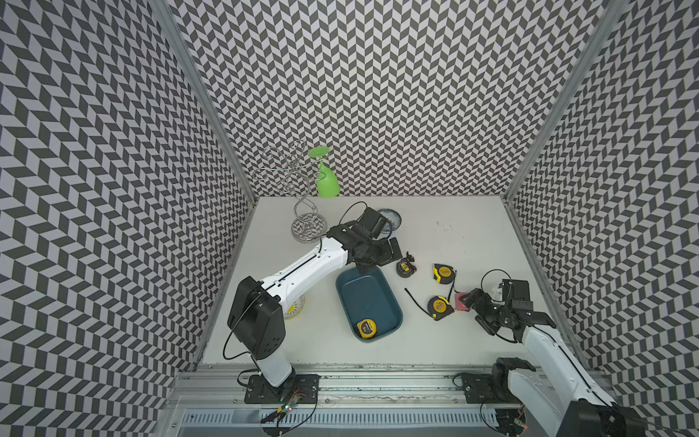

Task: Take the tape measure out of the storage box
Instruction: Place the tape measure at the center of the board, then pick up the tape measure from the storage box.

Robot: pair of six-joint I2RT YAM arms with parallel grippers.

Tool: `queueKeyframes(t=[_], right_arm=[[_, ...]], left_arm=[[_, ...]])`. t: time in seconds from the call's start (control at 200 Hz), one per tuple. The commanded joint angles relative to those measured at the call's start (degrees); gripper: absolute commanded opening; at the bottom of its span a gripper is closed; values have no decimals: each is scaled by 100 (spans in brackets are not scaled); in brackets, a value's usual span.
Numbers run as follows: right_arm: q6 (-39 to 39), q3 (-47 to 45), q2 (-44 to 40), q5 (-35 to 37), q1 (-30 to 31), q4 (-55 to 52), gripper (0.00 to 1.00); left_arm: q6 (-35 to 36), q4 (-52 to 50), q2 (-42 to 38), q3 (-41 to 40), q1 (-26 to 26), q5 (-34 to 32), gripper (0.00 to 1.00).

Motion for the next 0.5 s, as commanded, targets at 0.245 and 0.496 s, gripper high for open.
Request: queueKeyframes(t=[0.245,0.496], right_arm=[[-486,906,-111,122,116,-565,100],[-542,1129,-163,58,152,-837,100]], left_arm=[[1867,-1322,400,-290,-853,-1025,100],[2859,-991,-380,-1290,-1035,-994,96]])
